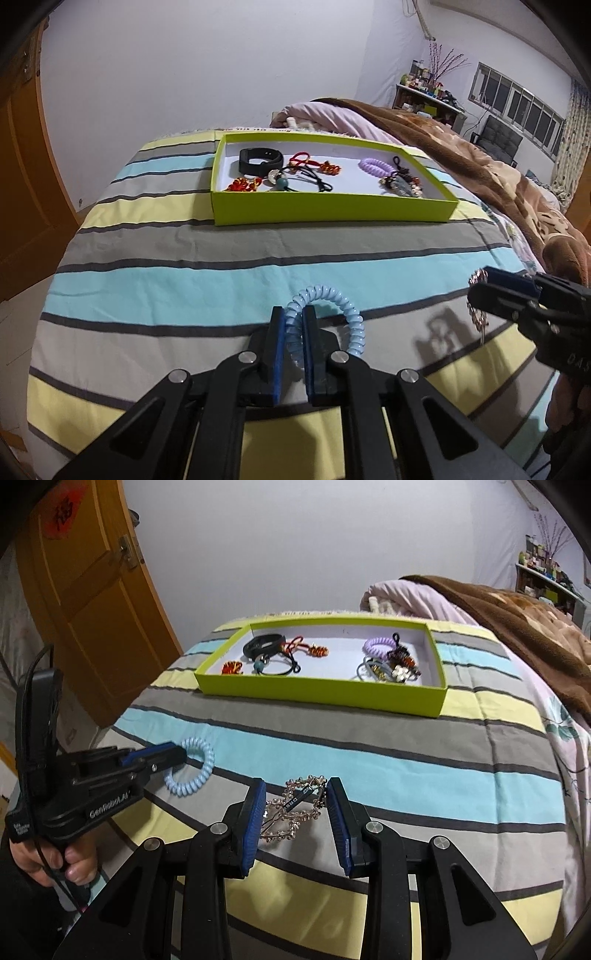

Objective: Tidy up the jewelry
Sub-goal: 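Carry both bracelets into the green box while both tools open to release them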

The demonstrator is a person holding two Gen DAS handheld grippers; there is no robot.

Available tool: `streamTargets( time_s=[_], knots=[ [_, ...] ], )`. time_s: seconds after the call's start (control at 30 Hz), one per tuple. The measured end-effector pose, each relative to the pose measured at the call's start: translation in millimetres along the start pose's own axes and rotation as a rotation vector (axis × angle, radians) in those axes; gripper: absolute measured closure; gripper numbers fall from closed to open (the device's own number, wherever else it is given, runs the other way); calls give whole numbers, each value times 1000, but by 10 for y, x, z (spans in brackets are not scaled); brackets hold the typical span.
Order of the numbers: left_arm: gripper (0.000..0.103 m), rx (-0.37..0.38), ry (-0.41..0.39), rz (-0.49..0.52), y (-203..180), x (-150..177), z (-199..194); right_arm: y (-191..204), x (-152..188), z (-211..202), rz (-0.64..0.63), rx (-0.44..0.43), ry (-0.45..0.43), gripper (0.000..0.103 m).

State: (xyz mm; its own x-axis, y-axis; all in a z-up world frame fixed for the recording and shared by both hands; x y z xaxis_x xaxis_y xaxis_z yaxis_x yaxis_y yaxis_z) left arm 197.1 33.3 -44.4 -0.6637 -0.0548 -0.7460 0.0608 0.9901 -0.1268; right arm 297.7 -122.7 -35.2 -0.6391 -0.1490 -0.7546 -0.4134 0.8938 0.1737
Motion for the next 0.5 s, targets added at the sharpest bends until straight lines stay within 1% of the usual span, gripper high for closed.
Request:
streamTargets(
  time_s=[0.13,0.3,0.5],
  knots=[
    [94,12,-35,-6,-50,-53,-152,-13,-57,-117,5,5,-33,68],
    [94,18,-94,-7,-111,-195,-315,-25,-150,-234,3,14,-75,68],
    [94,21,-134,8,-166,-358,-372,-67,-278,-279,-14,26,-100,68]
  ],
)
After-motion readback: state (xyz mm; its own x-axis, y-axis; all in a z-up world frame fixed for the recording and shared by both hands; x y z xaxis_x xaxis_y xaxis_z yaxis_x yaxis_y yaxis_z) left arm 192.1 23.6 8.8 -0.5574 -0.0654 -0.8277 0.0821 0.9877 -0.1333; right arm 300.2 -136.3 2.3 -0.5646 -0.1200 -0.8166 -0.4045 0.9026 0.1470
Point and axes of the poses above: each gripper's, at about its wrist camera, not at the fingertips, and z roughly the way its jaws point, y to its left, x to its underside, the point moved 3 cm from there along z, roughly the way its jaws point, and after that the axes turned 7 degrees about -y, right-handed, at the moved point
